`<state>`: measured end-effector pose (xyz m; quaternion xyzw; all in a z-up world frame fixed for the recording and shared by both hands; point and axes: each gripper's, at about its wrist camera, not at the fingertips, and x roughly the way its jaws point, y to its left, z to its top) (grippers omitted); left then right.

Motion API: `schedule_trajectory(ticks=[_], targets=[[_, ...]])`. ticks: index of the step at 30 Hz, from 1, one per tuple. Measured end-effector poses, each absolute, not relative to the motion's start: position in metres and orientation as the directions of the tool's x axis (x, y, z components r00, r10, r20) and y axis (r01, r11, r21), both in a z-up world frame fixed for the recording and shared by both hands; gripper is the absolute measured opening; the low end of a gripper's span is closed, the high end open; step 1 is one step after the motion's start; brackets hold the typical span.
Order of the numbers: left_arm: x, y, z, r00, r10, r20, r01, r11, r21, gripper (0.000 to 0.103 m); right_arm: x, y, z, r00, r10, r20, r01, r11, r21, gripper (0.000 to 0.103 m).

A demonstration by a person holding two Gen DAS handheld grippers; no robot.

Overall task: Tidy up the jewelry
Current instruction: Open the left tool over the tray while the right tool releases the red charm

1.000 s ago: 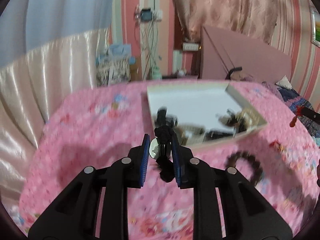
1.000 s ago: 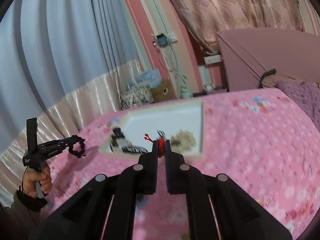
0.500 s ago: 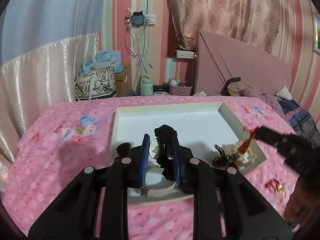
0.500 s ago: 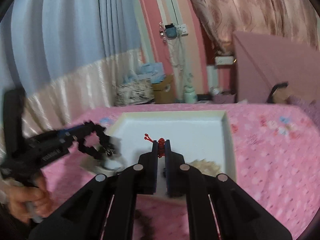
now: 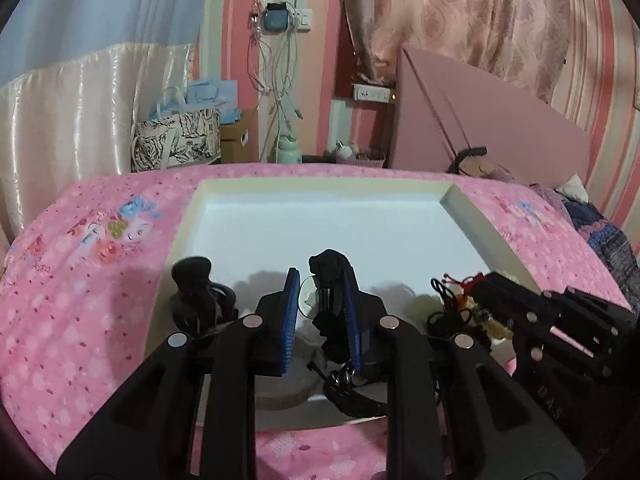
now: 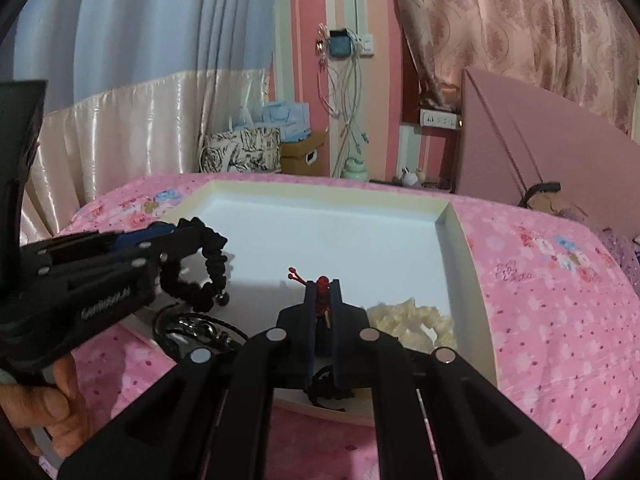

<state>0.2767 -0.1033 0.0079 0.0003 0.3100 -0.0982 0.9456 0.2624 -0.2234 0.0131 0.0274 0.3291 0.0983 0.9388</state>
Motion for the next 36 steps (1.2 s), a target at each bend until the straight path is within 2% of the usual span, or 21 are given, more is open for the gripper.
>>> schedule_trajectory(ticks=[4, 8, 11, 20, 24, 26, 27, 28, 29, 31, 34, 36], targets=[[0.276, -0.107, 0.001, 0.784, -0.184, -0.593, 0.195, 0.980, -0.046, 0.020, 0.261, -0.230, 0.011, 0.761, 0.206, -0.616, -0.152, 0.979, 0.138, 0.005], [0.282, -0.105, -0.010, 0.752, -0.210, -0.625, 0.177, 0.977, -0.115, 0.020, 0.260, -0.233, 0.008, 0.749, 0.209, -0.628, -0.154, 0.978, 0.141, 0.005], [0.282, -0.105, -0.013, 0.749, -0.216, -0.626, 0.182, 0.976, -0.119, 0.020, 0.262, -0.242, 0.006, 0.744, 0.205, -0.636, -0.141, 0.978, 0.150, 0.005], [0.286, -0.102, -0.020, 0.729, -0.237, -0.642, 0.177, 0.972, -0.157, 0.021, 0.263, -0.268, -0.004, 0.724, 0.247, -0.644, -0.096, 0.961, 0.261, 0.006], [0.285, -0.101, -0.020, 0.726, -0.234, -0.647, 0.175, 0.972, -0.155, 0.022, 0.261, -0.271, -0.005, 0.726, 0.237, -0.646, -0.080, 0.962, 0.263, 0.010], [0.285, -0.100, -0.019, 0.732, -0.229, -0.641, 0.169, 0.973, -0.154, 0.032, 0.260, -0.273, -0.006, 0.728, 0.234, -0.645, -0.074, 0.961, 0.266, 0.010], [0.283, -0.099, -0.018, 0.739, -0.235, -0.631, 0.172, 0.972, -0.160, 0.034, 0.259, -0.274, -0.006, 0.728, 0.241, -0.642, -0.074, 0.958, 0.275, 0.016], [0.278, -0.098, -0.014, 0.754, -0.246, -0.610, 0.179, 0.969, -0.169, 0.038, 0.258, -0.276, -0.006, 0.732, 0.243, -0.636, -0.071, 0.956, 0.283, 0.024], [0.274, -0.097, -0.010, 0.763, -0.248, -0.596, 0.184, 0.969, -0.167, 0.047, 0.257, -0.278, -0.005, 0.738, 0.241, -0.631, -0.065, 0.955, 0.289, 0.042], [0.265, -0.099, -0.004, 0.785, -0.241, -0.571, 0.191, 0.971, -0.146, 0.054, 0.253, -0.281, -0.002, 0.755, 0.233, -0.613, -0.056, 0.955, 0.293, 0.045], [0.255, -0.103, 0.007, 0.812, -0.222, -0.539, 0.199, 0.975, -0.101, 0.056, 0.251, -0.281, 0.002, 0.762, 0.216, -0.610, -0.055, 0.961, 0.272, 0.045], [0.251, -0.104, 0.012, 0.821, -0.219, -0.527, 0.200, 0.975, -0.093, 0.065, 0.249, -0.283, 0.004, 0.767, 0.194, -0.612, -0.044, 0.967, 0.251, 0.045]])
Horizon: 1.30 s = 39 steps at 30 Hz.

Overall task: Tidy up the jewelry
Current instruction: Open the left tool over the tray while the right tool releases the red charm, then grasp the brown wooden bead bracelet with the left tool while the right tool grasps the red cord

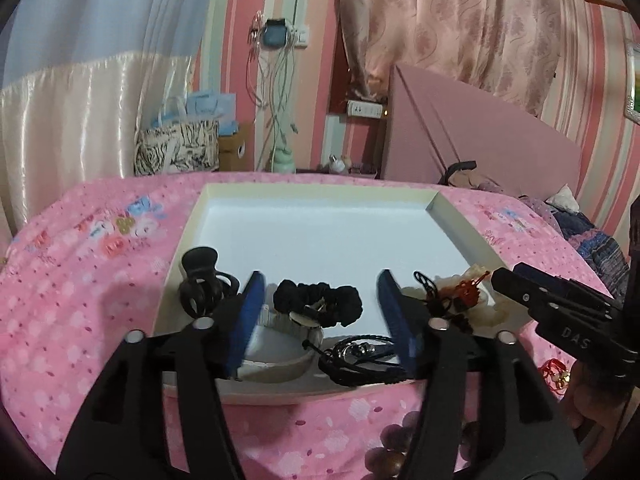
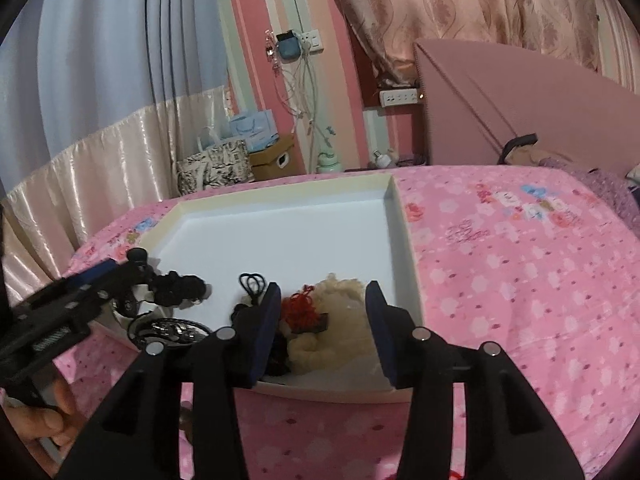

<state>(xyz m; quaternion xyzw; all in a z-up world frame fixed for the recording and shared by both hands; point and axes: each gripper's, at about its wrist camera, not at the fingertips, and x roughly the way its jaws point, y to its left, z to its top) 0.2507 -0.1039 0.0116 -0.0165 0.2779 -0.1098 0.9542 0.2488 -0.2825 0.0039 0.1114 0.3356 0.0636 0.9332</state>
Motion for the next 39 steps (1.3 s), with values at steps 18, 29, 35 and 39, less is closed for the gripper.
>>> schedule_trajectory(ticks=[18, 29, 35, 39], targets=[[0.248, -0.092, 0.029, 0.824, -0.130, -0.551, 0.128, 0.991, -0.041, 0.072, 0.196, -0.344, -0.003, 0.642, 0.176, -0.746, -0.020, 0.977, 0.213, 0.073], [0.209, -0.127, 0.035, 0.702, -0.140, -0.699, 0.296, 0.949, 0.107, 0.083, 0.187, -0.320, -0.030, 0.555, 0.074, -0.828, -0.069, 0.997, 0.043, 0.071], [0.193, -0.130, 0.002, 0.651, -0.123, -0.749, 0.315, 0.941, 0.120, 0.083, 0.182, -0.304, -0.028, 0.570, 0.047, -0.820, -0.122, 0.992, -0.028, 0.043], [0.196, -0.132, -0.028, 0.602, -0.134, -0.787, 0.331, 0.939, 0.093, 0.083, 0.180, -0.304, -0.026, 0.567, 0.079, -0.820, -0.138, 0.990, 0.000, 0.025]])
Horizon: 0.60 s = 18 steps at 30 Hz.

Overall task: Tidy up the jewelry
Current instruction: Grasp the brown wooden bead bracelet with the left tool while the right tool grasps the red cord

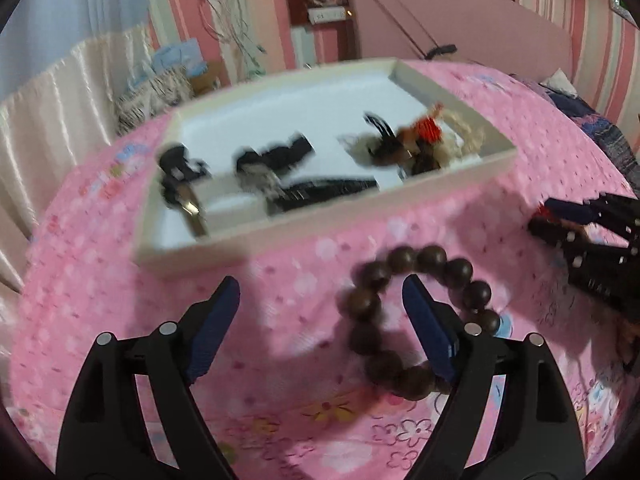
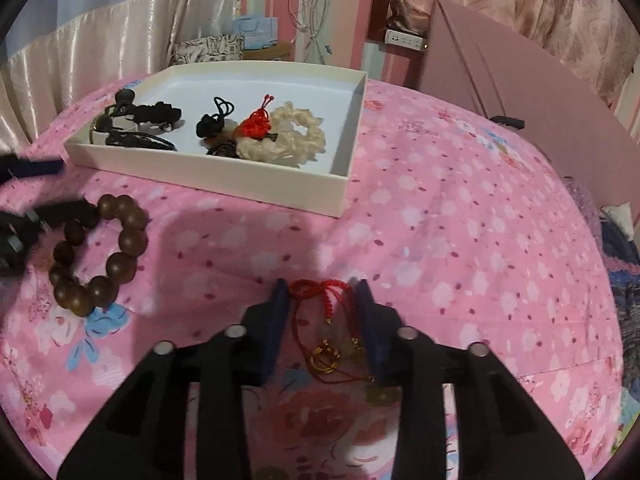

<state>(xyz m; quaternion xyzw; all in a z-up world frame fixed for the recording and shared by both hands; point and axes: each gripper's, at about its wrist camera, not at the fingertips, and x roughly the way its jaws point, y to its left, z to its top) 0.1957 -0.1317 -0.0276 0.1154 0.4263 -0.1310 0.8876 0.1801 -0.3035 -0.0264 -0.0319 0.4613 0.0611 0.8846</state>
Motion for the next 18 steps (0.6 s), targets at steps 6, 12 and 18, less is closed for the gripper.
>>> schedule_trajectory(ticks=[6, 12, 18], targets=[[0.182, -0.153, -0.043, 0.648, -0.035, -0.761, 0.334, 0.911, 0.243, 0.080, 0.180, -0.304, -0.025, 0.573, 0.051, -0.818, -0.120, 0.993, -0.022, 0.013], [0.178, -0.153, -0.042, 0.655, -0.024, -0.756, 0.327, 0.910, 0.255, 0.080, 0.182, -0.304, -0.026, 0.569, 0.058, -0.820, -0.121, 0.993, -0.014, 0.013], [0.178, -0.154, -0.042, 0.652, -0.022, -0.758, 0.328, 0.909, 0.256, 0.080, 0.183, -0.303, -0.026, 0.569, 0.049, -0.821, -0.122, 0.992, -0.025, 0.013]])
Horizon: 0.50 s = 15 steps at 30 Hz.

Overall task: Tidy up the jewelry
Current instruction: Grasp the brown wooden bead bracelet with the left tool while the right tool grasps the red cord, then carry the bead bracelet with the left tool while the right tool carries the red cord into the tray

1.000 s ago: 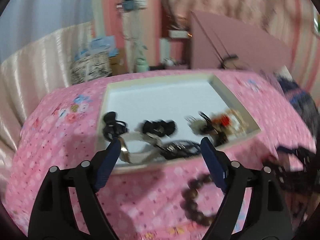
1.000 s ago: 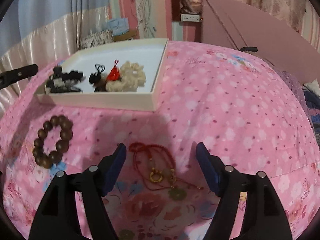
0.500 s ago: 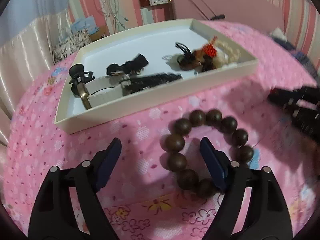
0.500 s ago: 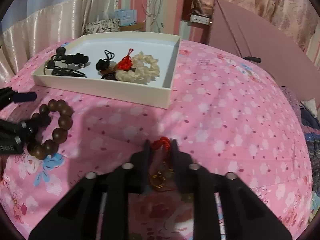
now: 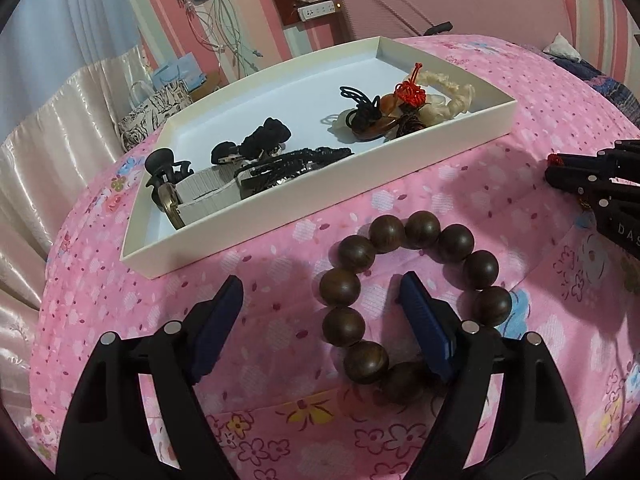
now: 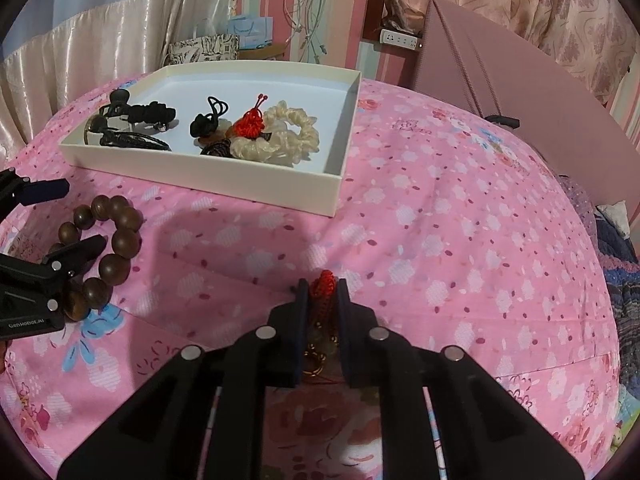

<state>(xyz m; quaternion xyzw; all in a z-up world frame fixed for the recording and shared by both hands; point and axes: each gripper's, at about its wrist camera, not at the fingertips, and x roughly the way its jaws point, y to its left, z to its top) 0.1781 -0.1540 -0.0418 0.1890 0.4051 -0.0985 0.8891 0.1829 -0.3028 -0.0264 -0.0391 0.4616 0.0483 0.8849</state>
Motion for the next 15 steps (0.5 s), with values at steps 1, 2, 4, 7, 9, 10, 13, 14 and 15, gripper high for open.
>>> schedule_trajectory(ticks=[1, 2, 4, 7, 9, 10, 13, 14, 15], targets=[[0.179, -0.154, -0.042, 0.650, -0.023, -0.759, 0.328, 0.910, 0.254, 0.081, 0.183, -0.302, -0.027, 0.569, 0.051, -0.821, -0.121, 0.992, -0.023, 0.013], [0.178, -0.154, -0.042, 0.648, -0.021, -0.761, 0.326, 0.911, 0.252, 0.081, 0.183, -0.302, -0.027, 0.569, 0.050, -0.821, -0.121, 0.992, -0.023, 0.013], [0.183, -0.154, -0.042, 0.648, -0.020, -0.761, 0.325, 0.911, 0.253, 0.082, 0.183, -0.302, -0.027, 0.570, 0.046, -0.820, -0.122, 0.992, -0.029, 0.013], [0.186, -0.150, -0.042, 0.638, -0.041, -0.769, 0.329, 0.917, 0.225, 0.079, 0.183, -0.302, -0.027, 0.570, 0.049, -0.820, -0.121, 0.992, -0.024, 0.013], [0.190, -0.142, -0.040, 0.607, -0.114, -0.787, 0.350, 0.927, 0.135, 0.047, 0.182, -0.303, -0.026, 0.572, 0.056, -0.819, -0.118, 0.993, -0.014, 0.008], [0.191, -0.139, -0.039, 0.597, -0.139, -0.790, 0.351, 0.931, 0.102, 0.030, 0.182, -0.304, -0.026, 0.574, 0.054, -0.817, -0.113, 0.993, -0.014, 0.008], [0.191, -0.137, -0.036, 0.613, -0.137, -0.778, 0.349, 0.931, 0.111, 0.019, 0.181, -0.308, -0.023, 0.586, 0.033, -0.810, -0.084, 0.996, -0.020, 0.006], [0.190, -0.136, -0.034, 0.619, -0.153, -0.771, 0.358, 0.928, 0.103, 0.018, 0.180, -0.310, -0.022, 0.591, 0.032, -0.806, -0.078, 0.997, -0.018, 0.006], [0.188, -0.135, -0.031, 0.622, -0.161, -0.766, 0.359, 0.929, 0.095, 0.018, 0.180, -0.311, -0.021, 0.596, 0.034, -0.802, -0.075, 0.997, -0.013, 0.006]])
